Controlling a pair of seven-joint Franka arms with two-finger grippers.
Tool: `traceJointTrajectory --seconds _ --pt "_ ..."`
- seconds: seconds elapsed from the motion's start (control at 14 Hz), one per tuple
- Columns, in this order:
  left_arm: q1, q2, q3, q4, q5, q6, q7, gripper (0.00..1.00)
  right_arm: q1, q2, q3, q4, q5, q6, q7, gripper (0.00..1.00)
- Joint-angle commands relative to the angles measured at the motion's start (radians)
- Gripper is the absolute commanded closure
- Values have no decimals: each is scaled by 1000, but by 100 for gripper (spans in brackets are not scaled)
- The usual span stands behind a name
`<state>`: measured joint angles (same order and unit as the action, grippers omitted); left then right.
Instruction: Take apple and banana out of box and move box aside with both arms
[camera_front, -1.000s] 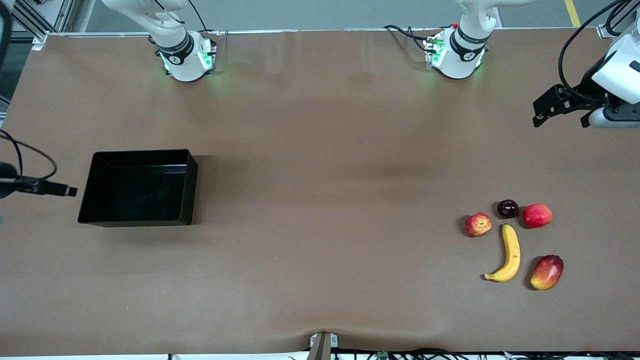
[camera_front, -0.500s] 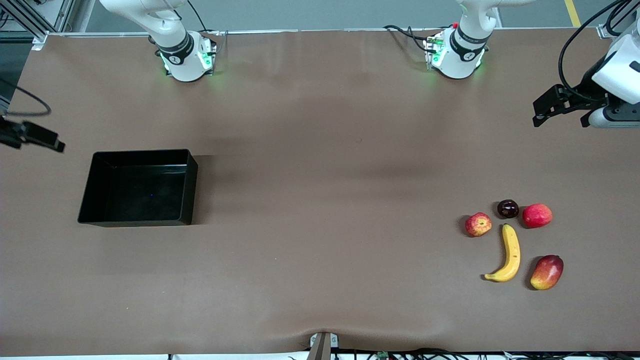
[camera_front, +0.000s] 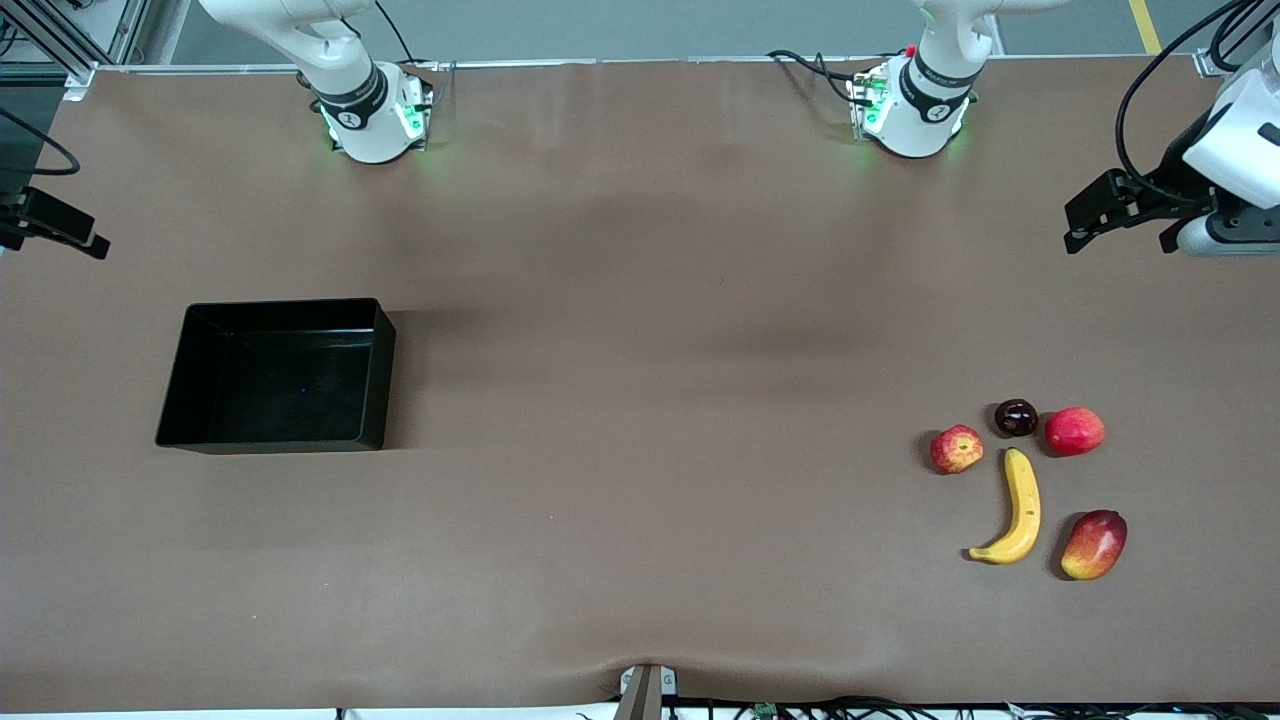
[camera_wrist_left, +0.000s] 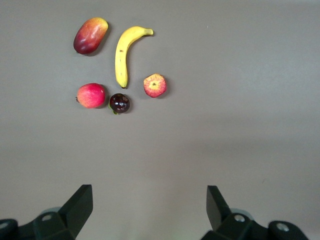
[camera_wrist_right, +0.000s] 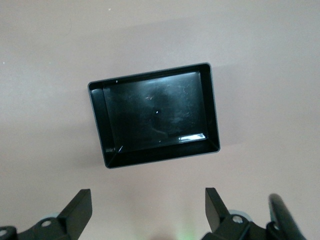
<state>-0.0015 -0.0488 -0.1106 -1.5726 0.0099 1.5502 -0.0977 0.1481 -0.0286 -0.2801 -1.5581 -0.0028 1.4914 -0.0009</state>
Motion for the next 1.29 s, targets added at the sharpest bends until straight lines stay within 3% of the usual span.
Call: traceJointTrajectory --seconds 0.0,1.21 --pt "-5 -16 3 0 -19 -10 -11 0 1 1 10 44 -51 3 1 0" --pt "2 -11 6 16 -19 -19 -7 0 4 -4 13 67 -29 -6 -64 0"
